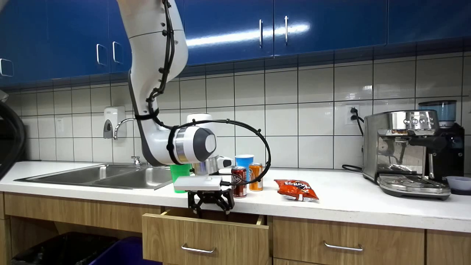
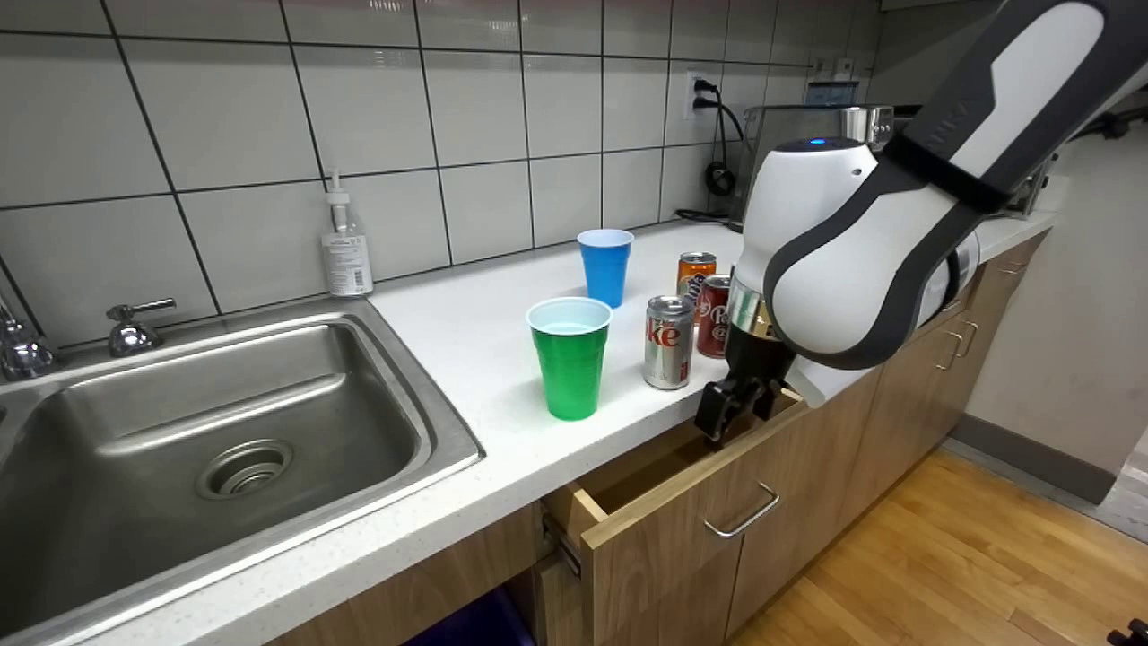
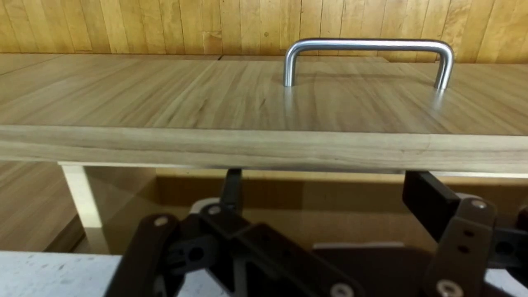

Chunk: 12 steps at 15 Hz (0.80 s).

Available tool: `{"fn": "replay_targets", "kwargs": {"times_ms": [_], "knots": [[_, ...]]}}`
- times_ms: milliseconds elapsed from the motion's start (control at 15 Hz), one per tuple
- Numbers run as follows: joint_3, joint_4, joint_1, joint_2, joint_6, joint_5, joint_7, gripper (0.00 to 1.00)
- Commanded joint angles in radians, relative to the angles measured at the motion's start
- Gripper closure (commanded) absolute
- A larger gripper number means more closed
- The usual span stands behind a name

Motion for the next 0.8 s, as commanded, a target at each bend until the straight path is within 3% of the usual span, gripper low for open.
{"fn": "replay_targets", "kwargs": {"times_ms": [0,400,733], "knots": [[0.011,0.029,-0.011,0.031,0.012,0.029,0.006,0.0],[0.077,0.029,-0.073,0.021,-0.043,0.121,-0.055,0.0],[0.063,0.033,-0.067,0.01,-0.092,0.121,-0.053,0.0]]}}
